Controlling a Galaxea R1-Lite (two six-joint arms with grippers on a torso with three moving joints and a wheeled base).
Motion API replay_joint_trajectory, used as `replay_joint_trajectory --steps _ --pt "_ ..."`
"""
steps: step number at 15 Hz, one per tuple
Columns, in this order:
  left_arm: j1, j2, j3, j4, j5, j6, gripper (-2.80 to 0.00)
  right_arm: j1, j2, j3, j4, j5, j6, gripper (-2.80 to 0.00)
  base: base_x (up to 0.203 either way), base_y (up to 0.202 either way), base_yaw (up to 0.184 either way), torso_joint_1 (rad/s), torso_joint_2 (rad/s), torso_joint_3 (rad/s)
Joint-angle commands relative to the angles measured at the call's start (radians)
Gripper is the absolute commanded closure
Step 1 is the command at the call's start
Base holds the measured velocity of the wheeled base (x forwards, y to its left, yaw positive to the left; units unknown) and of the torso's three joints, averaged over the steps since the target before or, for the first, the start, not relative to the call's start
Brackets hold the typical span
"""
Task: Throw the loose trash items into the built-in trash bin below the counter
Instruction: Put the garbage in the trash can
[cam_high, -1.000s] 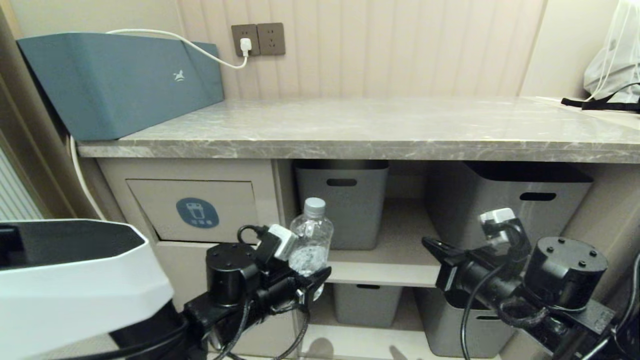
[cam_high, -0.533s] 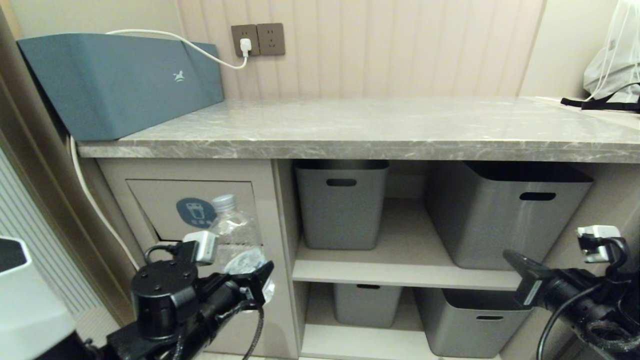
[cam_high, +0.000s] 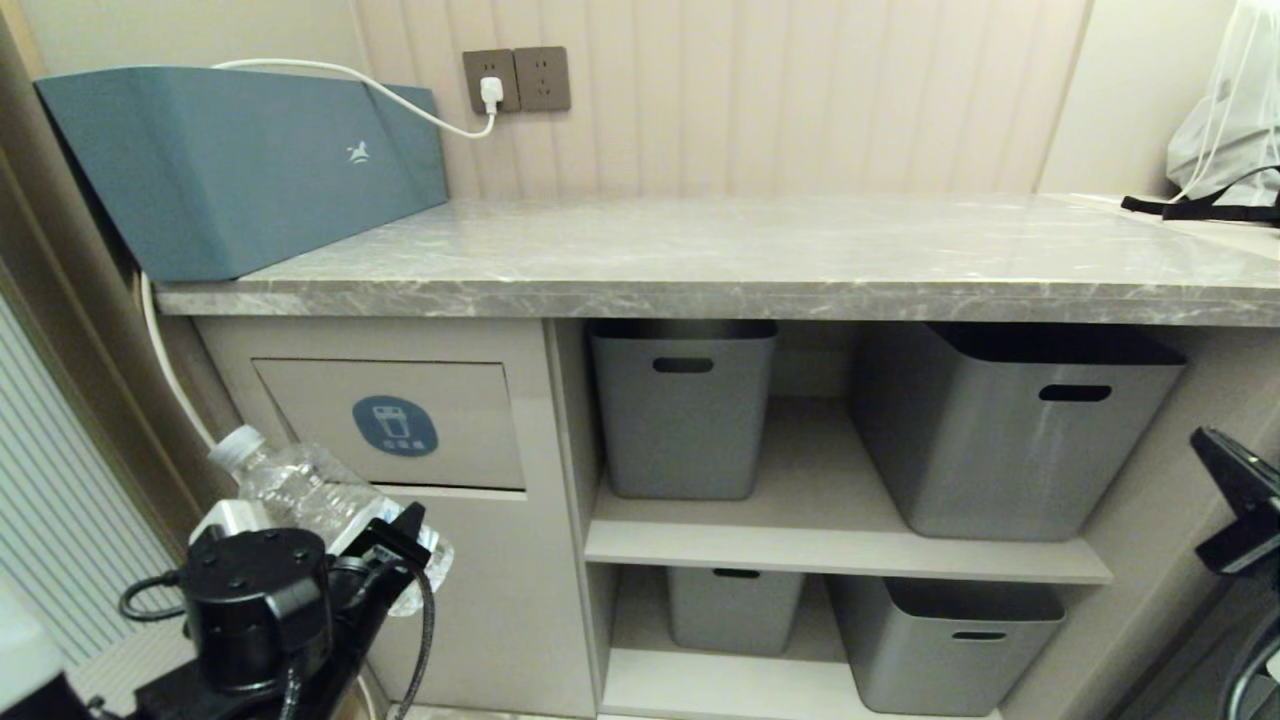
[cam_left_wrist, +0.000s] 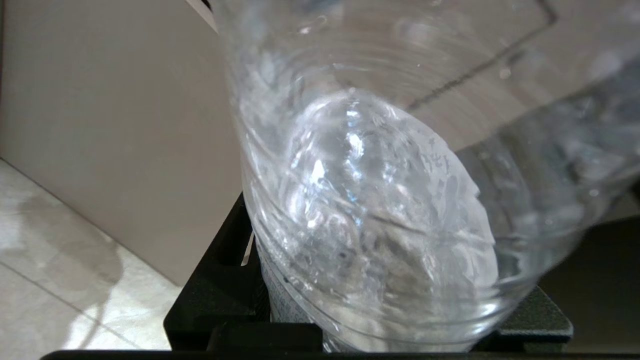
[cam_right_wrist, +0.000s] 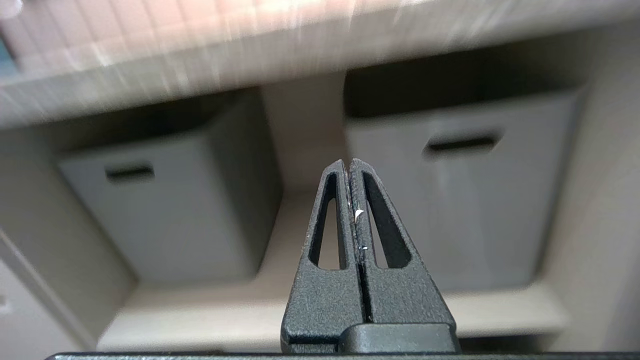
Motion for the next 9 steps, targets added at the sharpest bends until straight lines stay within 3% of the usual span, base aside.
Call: replay_joint_trajectory --steps 1,4,6,7,8,9 --pt "0.019 -0.025 0.003 -0.007 0.01 -0.012 0.0 -0.019 -0.271 0.0 0.156 -0.001 -0.035 0.0 0.0 0.0 0.0 0.0 0.0 0.0" --pt "0.033 -0.033 0.038 -0.007 0.035 -0.054 0.0 -0.027 -0.627 -0.001 0.794 0.005 -0.147 0.0 0.0 0.0 0.0 0.0 0.0 0.0" --pt "0.104 -0.029 0.041 -0.007 0.033 -0.072 0.0 -0.037 -0.883 -0.035 1.322 0.069 -0.206 0.0 0.0 0.0 0.0 0.0 0.0 0.0" --pt "0.137 -0.025 0.039 -0.007 0.021 -0.084 0.0 -0.05 -0.982 -0.054 1.522 0.101 -0.226 0.0 0.0 0.0 0.0 0.0 0.0 0.0" --pt "0.171 -0.022 0.033 -0.007 0.003 -0.104 0.0 -0.063 -1.07 -0.072 1.665 0.133 -0.245 0.0 0.0 0.0 0.0 0.0 0.0 0.0" --pt "0.209 -0.011 0.015 -0.007 -0.013 -0.13 0.0 -0.074 -1.143 -0.086 1.722 0.156 -0.26 0.0 0.0 0.0 0.0 0.0 0.0 0.0"
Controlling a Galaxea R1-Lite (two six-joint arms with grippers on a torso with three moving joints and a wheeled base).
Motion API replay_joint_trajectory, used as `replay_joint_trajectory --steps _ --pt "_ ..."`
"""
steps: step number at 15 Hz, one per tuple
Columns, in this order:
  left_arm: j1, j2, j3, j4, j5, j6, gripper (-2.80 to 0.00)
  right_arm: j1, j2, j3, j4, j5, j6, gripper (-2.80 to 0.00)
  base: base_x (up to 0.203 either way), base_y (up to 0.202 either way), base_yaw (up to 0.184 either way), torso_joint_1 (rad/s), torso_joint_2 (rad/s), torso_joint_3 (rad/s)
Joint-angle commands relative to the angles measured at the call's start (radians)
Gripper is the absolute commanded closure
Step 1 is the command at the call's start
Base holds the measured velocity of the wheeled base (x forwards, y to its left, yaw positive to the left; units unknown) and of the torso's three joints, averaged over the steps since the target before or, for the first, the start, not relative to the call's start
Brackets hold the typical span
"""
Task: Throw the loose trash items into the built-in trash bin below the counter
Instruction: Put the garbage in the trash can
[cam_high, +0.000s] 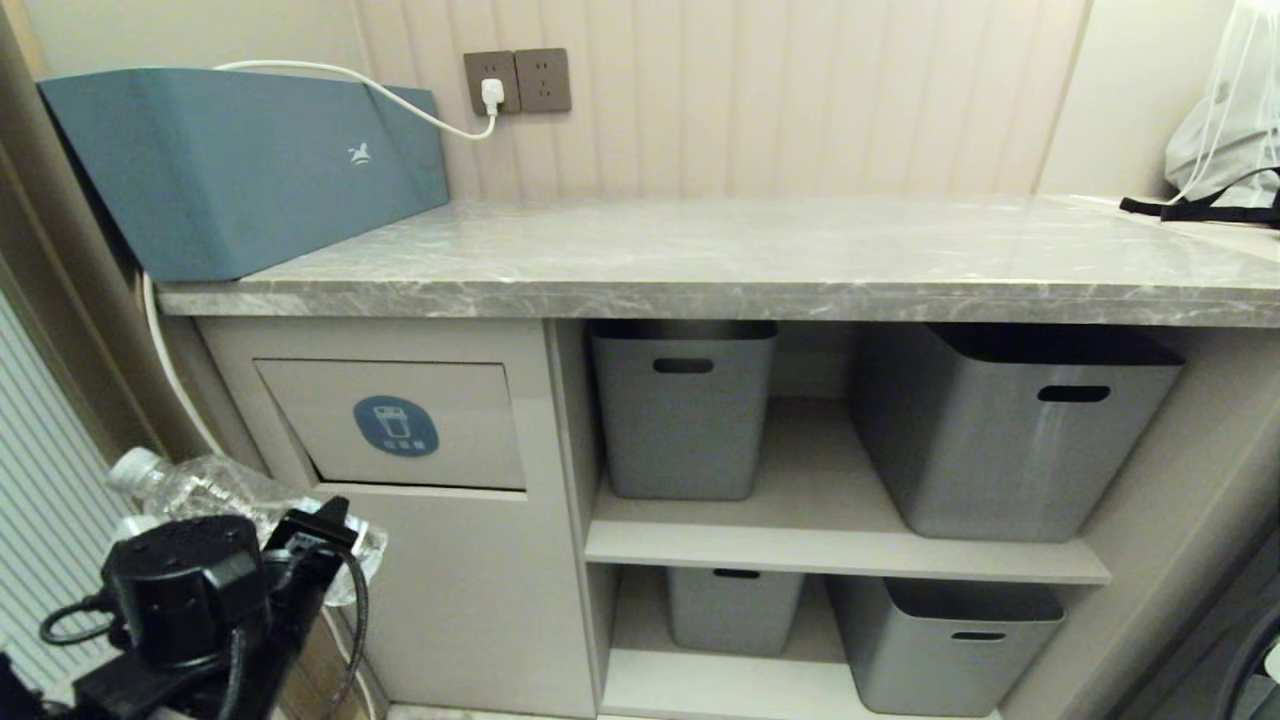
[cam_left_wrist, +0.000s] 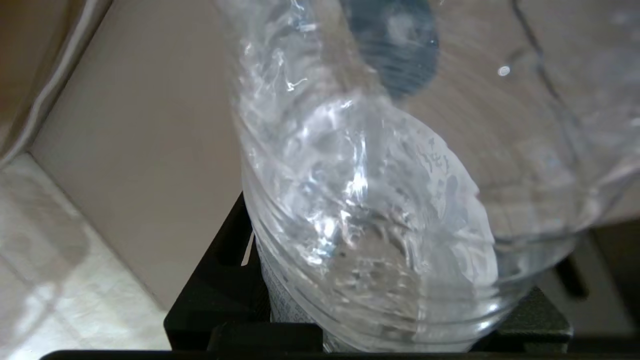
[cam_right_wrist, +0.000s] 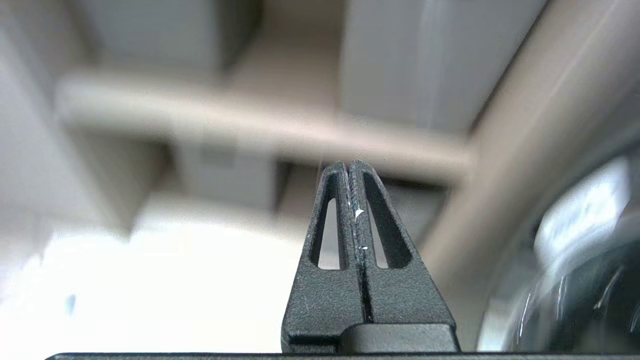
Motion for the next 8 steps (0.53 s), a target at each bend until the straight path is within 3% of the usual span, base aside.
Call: replay_joint_trajectory --steps 1,5,8 --pt "0.062 0.029 -0.035 -0.008 -0.011 -0.047 0.0 -0.021 -0.267 -0.03 0.352 0.03 -0.018 0.0 0.0 0.0 0.0 0.0 0.0 0.0" --pt "0.146 0.104 -0.177 -0.008 -0.053 -0.245 0.0 -0.03 -0.32 -0.044 0.366 0.05 -0.017 0.0 0.0 0.0 0.0 0.0 0.0 0.0" --pt "0.158 0.209 -0.293 -0.007 -0.073 -0.323 0.0 -0.03 -0.32 -0.044 0.366 0.051 -0.017 0.0 0.0 0.0 0.0 0.0 0.0 0.0"
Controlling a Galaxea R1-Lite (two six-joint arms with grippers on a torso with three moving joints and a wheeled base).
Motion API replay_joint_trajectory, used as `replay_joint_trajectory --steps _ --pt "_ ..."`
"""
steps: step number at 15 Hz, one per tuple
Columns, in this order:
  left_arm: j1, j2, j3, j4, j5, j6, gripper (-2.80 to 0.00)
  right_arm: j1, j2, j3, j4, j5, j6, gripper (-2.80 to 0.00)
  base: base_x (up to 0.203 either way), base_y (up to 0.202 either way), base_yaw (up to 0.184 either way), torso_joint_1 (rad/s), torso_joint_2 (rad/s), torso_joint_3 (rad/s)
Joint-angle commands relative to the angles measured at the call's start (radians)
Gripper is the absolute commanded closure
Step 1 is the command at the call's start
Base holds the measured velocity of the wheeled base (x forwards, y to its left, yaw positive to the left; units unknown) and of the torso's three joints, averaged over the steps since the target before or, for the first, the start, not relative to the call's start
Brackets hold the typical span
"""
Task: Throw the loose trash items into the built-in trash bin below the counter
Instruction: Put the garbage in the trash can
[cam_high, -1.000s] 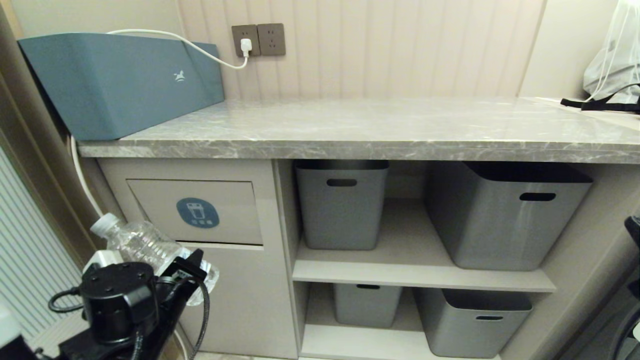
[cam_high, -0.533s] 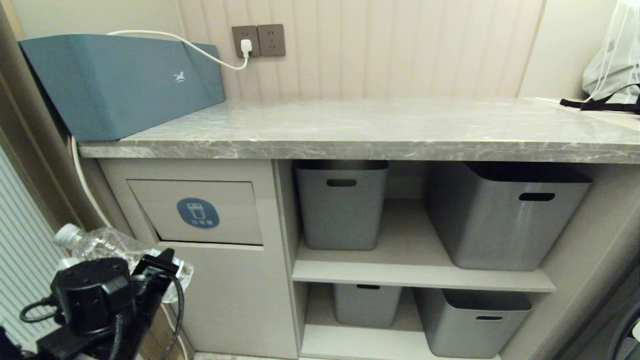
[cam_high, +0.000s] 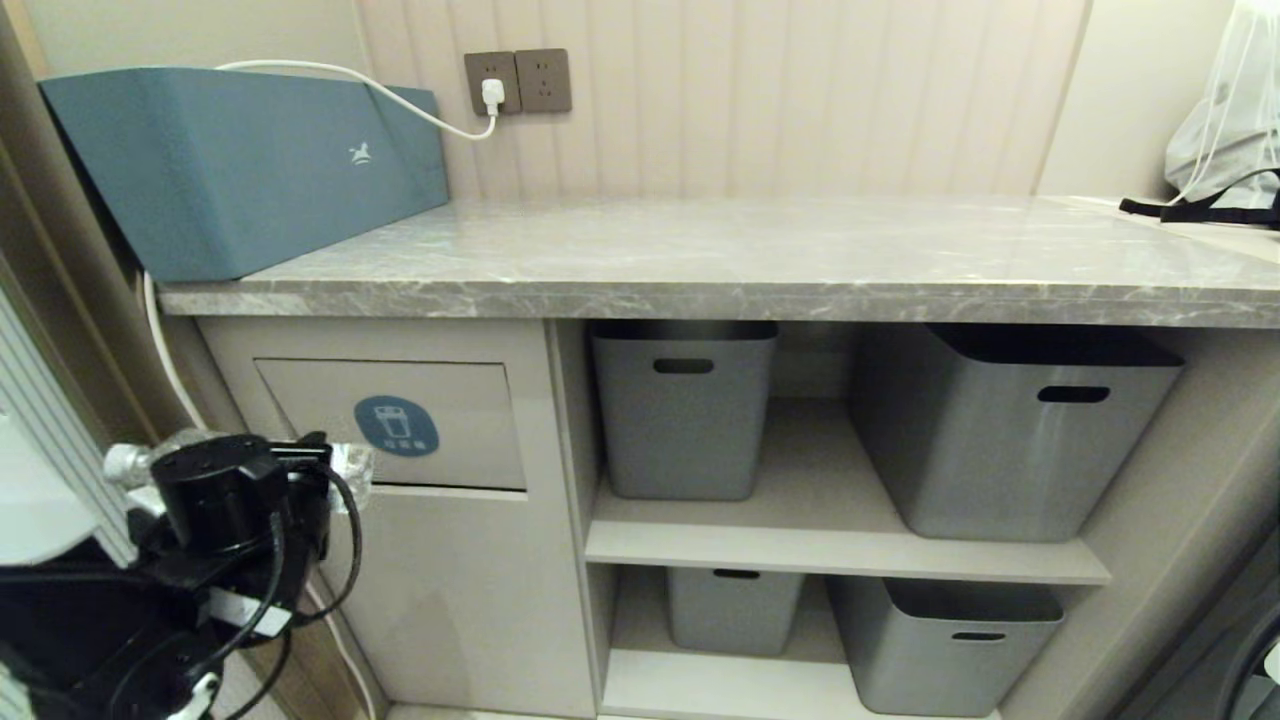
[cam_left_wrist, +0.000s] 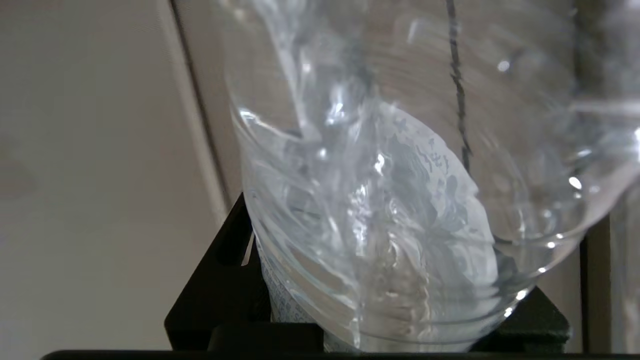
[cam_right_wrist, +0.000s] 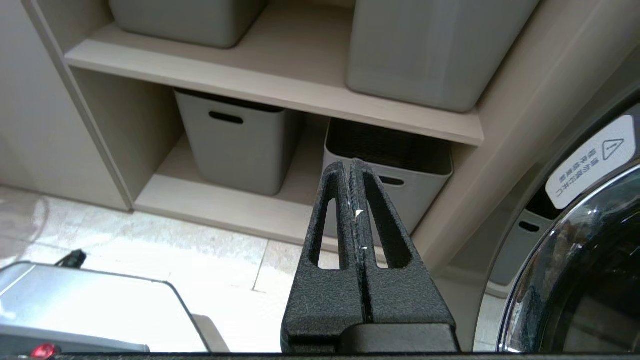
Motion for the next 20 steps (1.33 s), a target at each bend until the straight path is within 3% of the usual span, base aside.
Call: replay_joint_trajectory --steps 1,2,5,6,9,12,16,20 --pt "0.005 0.096 -0.065 -0.007 -0.008 -0.031 0.0 0.0 -0.009 0.0 0.007 0.001 -0.001 0.0 0.0 0.0 0.0 0.0 0.0 0.0" --pt "0.004 0.128 -0.092 -0.007 -0.034 -0.039 0.0 0.0 -0.009 0.0 0.007 0.001 -0.001 0.0 0.0 0.0 0.0 0.0 0.0 0.0" --pt "0.005 0.164 -0.118 -0.006 -0.238 -0.047 0.0 0.0 -0.009 0.0 0.007 -0.001 -0.001 0.0 0.0 0.0 0.0 0.0 0.0 0.0" --pt "0.007 0.187 -0.13 -0.006 -0.275 -0.048 0.0 0.0 -0.009 0.0 0.007 -0.001 -0.001 0.0 0.0 0.0 0.0 0.0 0.0 0.0" --pt "0.023 0.267 -0.213 -0.006 -0.321 -0.051 0.0 0.0 -0.009 0.0 0.007 -0.002 -0.001 0.0 0.0 0.0 0.0 0.0 0.0 0.0" --pt "0.076 0.316 -0.292 0.015 -0.373 -0.141 0.0 0.0 -0.009 0.0 0.007 -0.002 -0.001 0.0 0.0 0.0 0.0 0.0 0.0 0.0" --pt "0.079 0.335 -0.339 0.023 -0.454 -0.224 0.0 0.0 -0.009 0.0 0.007 -0.002 -0.001 0.0 0.0 0.0 0.0 0.0 0.0 0.0" --pt "0.098 0.37 -0.404 0.023 -0.477 -0.232 0.0 0.0 -0.009 -0.001 0.007 -0.004 0.001 0.0 0.0 0.0 0.0 0.0 0.0 0.0"
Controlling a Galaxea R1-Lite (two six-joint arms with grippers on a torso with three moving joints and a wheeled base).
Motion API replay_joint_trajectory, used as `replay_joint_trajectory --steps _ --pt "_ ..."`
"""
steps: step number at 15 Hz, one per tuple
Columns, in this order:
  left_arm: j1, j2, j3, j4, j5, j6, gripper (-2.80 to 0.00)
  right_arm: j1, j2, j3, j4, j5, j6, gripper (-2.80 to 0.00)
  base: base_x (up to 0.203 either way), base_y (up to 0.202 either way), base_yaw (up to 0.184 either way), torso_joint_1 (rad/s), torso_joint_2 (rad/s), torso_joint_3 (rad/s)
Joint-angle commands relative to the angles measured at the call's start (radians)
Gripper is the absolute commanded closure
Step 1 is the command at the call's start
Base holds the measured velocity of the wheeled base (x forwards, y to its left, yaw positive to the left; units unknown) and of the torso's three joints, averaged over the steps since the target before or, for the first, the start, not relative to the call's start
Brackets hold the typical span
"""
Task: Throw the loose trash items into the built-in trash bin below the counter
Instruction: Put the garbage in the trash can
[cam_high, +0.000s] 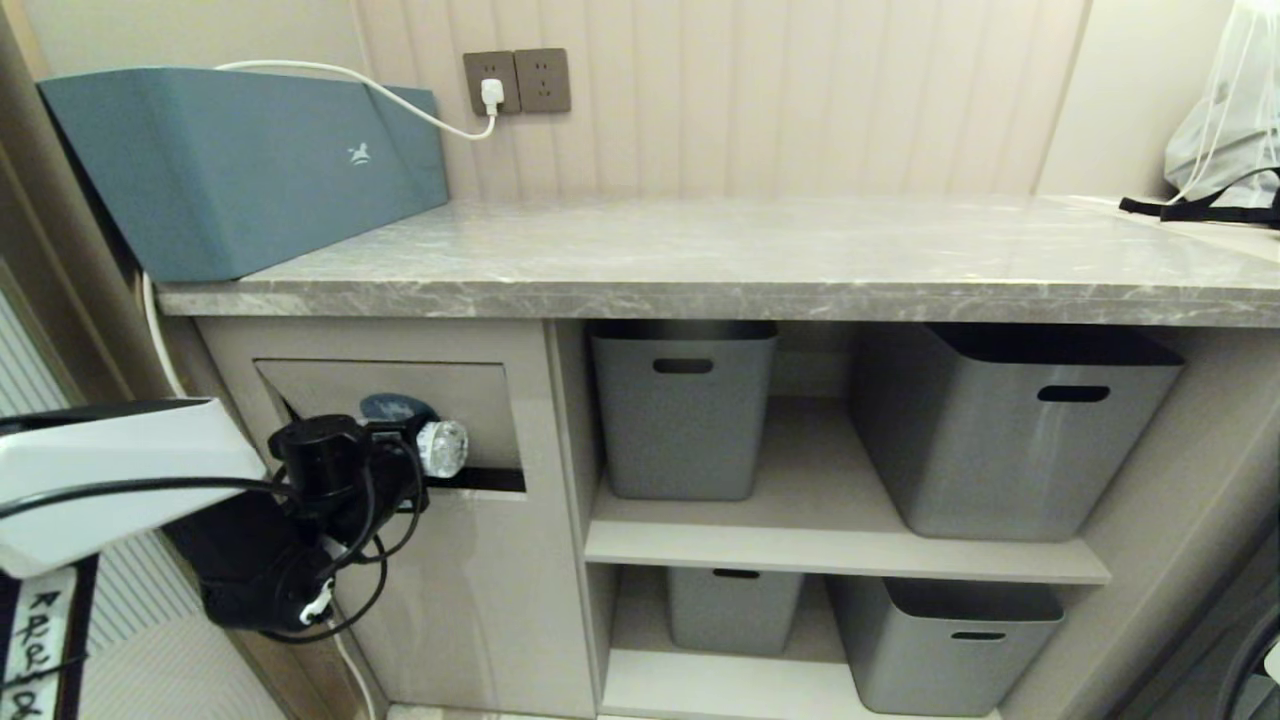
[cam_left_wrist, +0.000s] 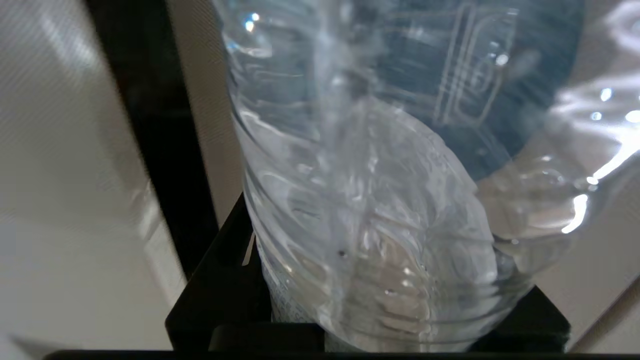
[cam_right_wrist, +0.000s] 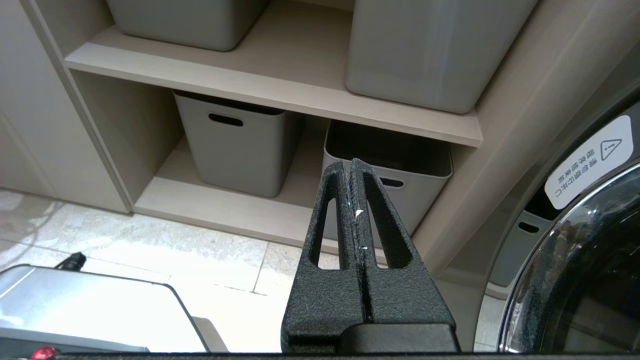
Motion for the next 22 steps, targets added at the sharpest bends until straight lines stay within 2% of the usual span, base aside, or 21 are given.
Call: replay_joint_trajectory --steps 1,8,10,14,19,20,22 --pt "0.018 0.021 -0.028 -0.008 0.001 -0.009 0.0 0.0 0.002 0.0 0.001 0.0 -0.001 0.0 0.0 0.0 0.0 0.0 0.0 0.0" --pt "0.039 0.067 -0.109 -0.008 -0.051 -0.013 0.0 0.0 0.003 0.0 0.001 -0.001 0.001 0.0 0.0 0.0 0.0 0.0 0.0 0.0" --pt "0.04 0.072 -0.122 -0.008 -0.059 -0.032 0.0 0.0 0.004 0.0 0.001 -0.001 -0.001 0.0 0.0 0.0 0.0 0.0 0.0 0.0" --pt "0.053 0.083 -0.151 -0.011 -0.13 -0.072 0.0 0.0 0.002 0.0 0.001 -0.001 -0.001 0.0 0.0 0.0 0.0 0.0 0.0 0.0" --pt "0.058 0.116 -0.206 -0.008 -0.155 -0.075 0.0 0.0 0.004 -0.001 0.001 -0.001 -0.001 0.0 0.0 0.0 0.0 0.0 0.0 0.0" --pt "0.06 0.121 -0.206 -0.008 -0.154 -0.075 -2.8 0.0 0.004 -0.001 0.001 -0.001 -0.001 0.0 0.0 0.0 0.0 0.0 0.0 0.0" --pt "0.063 0.124 -0.206 -0.008 -0.154 -0.075 -2.8 0.0 0.004 0.0 0.001 -0.001 -0.001 0.0 0.0 0.0 0.0 0.0 0.0 0.0"
